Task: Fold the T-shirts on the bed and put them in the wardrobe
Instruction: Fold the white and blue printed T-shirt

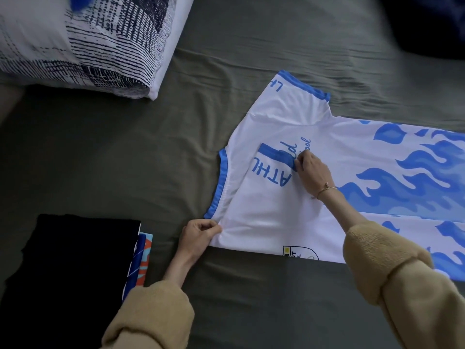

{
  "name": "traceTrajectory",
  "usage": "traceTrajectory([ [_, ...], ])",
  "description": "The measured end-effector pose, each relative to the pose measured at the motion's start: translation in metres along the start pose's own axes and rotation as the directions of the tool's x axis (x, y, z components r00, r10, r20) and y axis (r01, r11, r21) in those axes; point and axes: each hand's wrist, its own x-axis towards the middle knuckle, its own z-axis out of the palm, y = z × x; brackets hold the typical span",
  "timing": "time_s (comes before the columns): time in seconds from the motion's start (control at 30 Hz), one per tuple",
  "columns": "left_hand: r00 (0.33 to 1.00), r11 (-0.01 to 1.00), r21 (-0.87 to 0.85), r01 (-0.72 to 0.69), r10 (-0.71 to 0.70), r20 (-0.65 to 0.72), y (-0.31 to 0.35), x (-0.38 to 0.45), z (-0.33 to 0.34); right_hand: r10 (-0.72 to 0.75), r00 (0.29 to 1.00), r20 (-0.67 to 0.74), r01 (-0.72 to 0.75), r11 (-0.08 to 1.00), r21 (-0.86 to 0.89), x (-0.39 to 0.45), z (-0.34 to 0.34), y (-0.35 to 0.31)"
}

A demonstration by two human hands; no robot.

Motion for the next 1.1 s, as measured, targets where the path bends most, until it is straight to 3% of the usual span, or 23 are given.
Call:
traceTrajectory([
  [0.07, 0.997, 0.998, 0.055, -0.030, 0.034, -0.071, 0.005, -0.005, 0.004, -0.013, 0.999, 0.032, 0.014, 1.000, -0.028, 0.002, -0.001, -0.001],
  [0.13, 0.972, 0.966, 0.248, -0.068, 0.120, -0.202, 0.015, -0.012, 0.009, -0.032, 0.996, 0.079, 0.035, 0.999, -0.038, 0.005, -0.001, -0.005],
  [0.23, 0.909, 0.767, 0.636, -0.083, 0.320, -0.267, 0.034, -0.014, 0.017, -0.058, 0.990, 0.130, 0.060, 0.998, -0.014, 0.012, 0.001, -0.014],
  [0.3, 0.865, 0.660, 0.723, -0.204, 0.468, -0.183, 0.040, -0.004, 0.019, -0.081, 0.985, 0.152, 0.083, 0.997, -0.007, 0.019, 0.003, -0.020],
  [0.37, 0.837, 0.580, 0.746, -0.328, 0.544, -0.056, 0.042, 0.006, 0.019, -0.116, 0.977, 0.179, 0.126, 0.991, -0.043, 0.026, 0.004, -0.026],
  [0.43, 0.851, 0.575, 0.720, -0.389, 0.524, 0.041, 0.040, 0.014, 0.017, -0.160, 0.970, 0.183, 0.176, 0.982, -0.073, 0.032, 0.006, -0.030],
  [0.63, 0.799, 0.476, 0.771, -0.423, 0.598, 0.069, 0.032, 0.026, 0.020, -0.229, 0.970, 0.077, 0.229, 0.973, 0.000, 0.036, 0.016, -0.024],
  [0.8, 0.634, 0.396, 0.752, -0.527, 0.773, 0.037, 0.010, 0.032, 0.025, -0.282, 0.959, -0.027, 0.281, 0.959, -0.023, 0.032, 0.013, -0.021],
  [0.97, 0.652, 0.375, 0.726, -0.576, 0.747, 0.131, 0.002, 0.037, 0.023, -0.509, 0.831, -0.223, 0.520, 0.854, -0.013, 0.000, 0.000, -0.029],
  [1.1, 0.679, 0.434, 0.700, -0.567, 0.728, 0.098, 0.005, 0.037, 0.021, -0.658, 0.710, -0.249, 0.656, 0.747, -0.105, -0.051, 0.006, -0.036],
])
